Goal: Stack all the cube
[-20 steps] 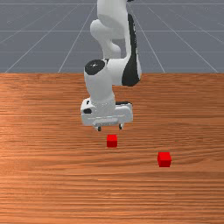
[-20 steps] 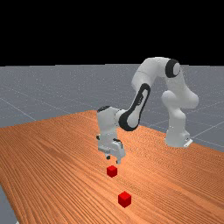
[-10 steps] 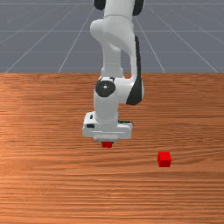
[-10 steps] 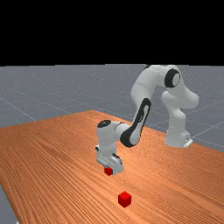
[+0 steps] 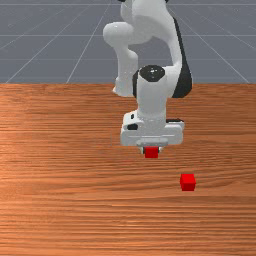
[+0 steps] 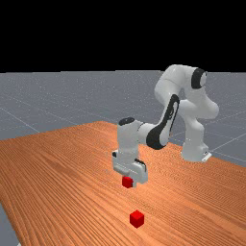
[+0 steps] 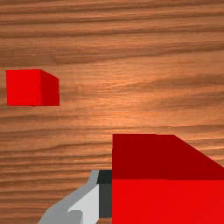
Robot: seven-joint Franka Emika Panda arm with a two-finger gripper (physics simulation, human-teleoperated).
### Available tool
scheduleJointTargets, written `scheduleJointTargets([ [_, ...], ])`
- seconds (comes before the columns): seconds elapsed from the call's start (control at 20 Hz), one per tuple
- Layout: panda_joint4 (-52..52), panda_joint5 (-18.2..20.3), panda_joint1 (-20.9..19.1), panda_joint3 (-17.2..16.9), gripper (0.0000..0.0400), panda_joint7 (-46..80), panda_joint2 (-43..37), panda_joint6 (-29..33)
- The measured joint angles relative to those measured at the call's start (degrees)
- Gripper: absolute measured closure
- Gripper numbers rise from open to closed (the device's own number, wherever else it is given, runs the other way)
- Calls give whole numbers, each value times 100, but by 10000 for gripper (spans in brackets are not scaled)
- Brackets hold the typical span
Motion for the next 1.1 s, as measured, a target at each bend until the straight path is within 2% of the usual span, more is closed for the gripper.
scheduleJointTargets([
  [0.25, 752, 60, 340, 327, 212, 78, 146, -25],
  [0.55, 1882, 153, 168, 391, 211, 47, 1119, -35],
  [1.1, 1951, 149, 457, 430, 212, 394, 1229, -30],
])
